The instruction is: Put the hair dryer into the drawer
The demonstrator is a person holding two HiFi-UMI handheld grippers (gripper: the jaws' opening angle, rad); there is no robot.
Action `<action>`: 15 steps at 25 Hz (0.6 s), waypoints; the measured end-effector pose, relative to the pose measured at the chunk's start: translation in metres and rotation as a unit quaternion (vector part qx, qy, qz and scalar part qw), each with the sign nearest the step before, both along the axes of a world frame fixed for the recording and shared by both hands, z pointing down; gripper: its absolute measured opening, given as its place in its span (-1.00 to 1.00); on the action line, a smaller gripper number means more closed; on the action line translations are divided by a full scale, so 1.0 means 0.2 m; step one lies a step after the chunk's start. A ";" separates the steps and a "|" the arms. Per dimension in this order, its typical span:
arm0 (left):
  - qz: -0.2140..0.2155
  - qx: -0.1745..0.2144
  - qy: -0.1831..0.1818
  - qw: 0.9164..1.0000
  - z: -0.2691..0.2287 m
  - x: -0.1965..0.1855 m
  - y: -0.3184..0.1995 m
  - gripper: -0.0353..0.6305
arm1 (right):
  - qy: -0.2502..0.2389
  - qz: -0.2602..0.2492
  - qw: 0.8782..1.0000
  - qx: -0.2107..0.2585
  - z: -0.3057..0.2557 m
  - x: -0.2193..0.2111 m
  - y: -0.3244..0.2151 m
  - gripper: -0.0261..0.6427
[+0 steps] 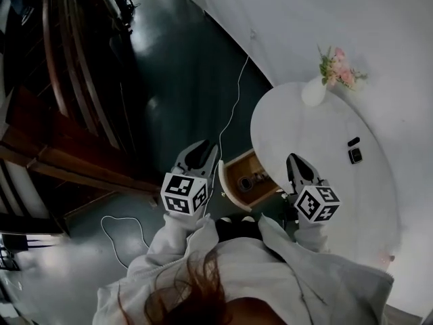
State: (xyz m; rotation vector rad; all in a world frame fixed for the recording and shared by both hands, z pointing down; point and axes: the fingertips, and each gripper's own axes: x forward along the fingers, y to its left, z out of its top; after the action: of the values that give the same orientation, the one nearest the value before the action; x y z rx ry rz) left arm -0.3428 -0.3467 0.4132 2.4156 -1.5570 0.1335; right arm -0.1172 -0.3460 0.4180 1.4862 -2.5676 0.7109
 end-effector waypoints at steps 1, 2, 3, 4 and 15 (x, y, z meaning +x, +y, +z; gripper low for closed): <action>-0.004 -0.002 -0.001 1.000 0.00 -0.01 0.00 -0.65 | 0.002 0.000 1.000 0.005 -0.01 0.01 -0.01 -0.78; -0.006 -0.005 -0.002 1.000 0.01 -0.02 0.01 -0.70 | 0.003 -0.001 1.000 0.009 -0.02 0.01 -0.03 -0.78; -0.007 -0.009 -0.002 1.000 0.02 -0.03 0.01 -0.73 | 0.006 -0.001 1.000 0.013 -0.03 0.01 -0.04 -0.78; -0.007 -0.014 0.000 1.000 0.04 -0.04 0.02 -0.77 | 0.011 -0.001 1.000 0.016 -0.03 0.01 -0.05 -0.78; -0.016 -0.051 -0.013 0.998 0.14 -0.09 0.08 -0.83 | 0.047 -0.003 0.999 0.000 0.04 0.01 -0.04 -0.78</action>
State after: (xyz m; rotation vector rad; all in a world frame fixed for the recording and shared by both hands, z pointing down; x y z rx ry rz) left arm -0.3605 -0.3305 0.4414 2.3191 -1.5595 0.2335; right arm -0.1147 -0.3550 0.4259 1.4742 -2.5014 0.6247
